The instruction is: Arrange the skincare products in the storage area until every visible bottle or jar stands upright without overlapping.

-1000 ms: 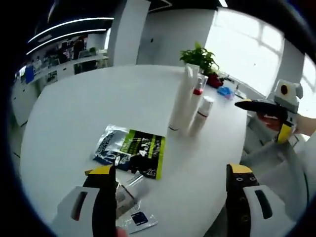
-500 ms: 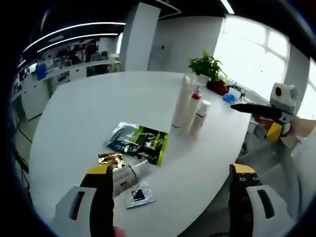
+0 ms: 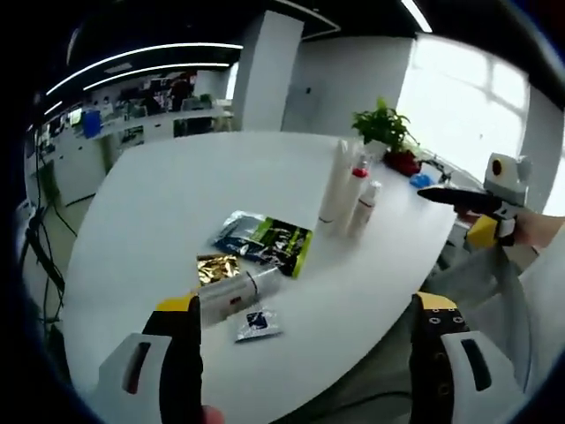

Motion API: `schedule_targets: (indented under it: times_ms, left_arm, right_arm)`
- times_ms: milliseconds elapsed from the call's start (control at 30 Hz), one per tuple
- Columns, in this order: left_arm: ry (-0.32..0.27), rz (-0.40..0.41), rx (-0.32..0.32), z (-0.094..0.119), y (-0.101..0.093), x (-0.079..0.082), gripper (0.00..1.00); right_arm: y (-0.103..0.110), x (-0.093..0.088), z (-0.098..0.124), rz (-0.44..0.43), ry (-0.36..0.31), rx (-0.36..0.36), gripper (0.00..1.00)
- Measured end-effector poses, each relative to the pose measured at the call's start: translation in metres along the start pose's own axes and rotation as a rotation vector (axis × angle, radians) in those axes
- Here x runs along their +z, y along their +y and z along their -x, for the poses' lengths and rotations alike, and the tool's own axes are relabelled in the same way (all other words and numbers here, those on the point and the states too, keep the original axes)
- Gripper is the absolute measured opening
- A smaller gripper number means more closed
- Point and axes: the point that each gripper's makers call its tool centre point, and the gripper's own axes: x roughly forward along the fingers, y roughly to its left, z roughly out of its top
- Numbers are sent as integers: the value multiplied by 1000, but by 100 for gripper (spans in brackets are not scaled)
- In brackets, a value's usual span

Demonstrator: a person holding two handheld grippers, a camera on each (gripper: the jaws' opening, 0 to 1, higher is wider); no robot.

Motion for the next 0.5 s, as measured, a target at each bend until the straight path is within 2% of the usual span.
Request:
schedule_targets:
  times_ms: [500]
  left_arm:
    - [-2, -18, 21, 4, 4, 2, 97]
  right_arm:
    - [-2, -1, 1, 5, -2, -15, 93]
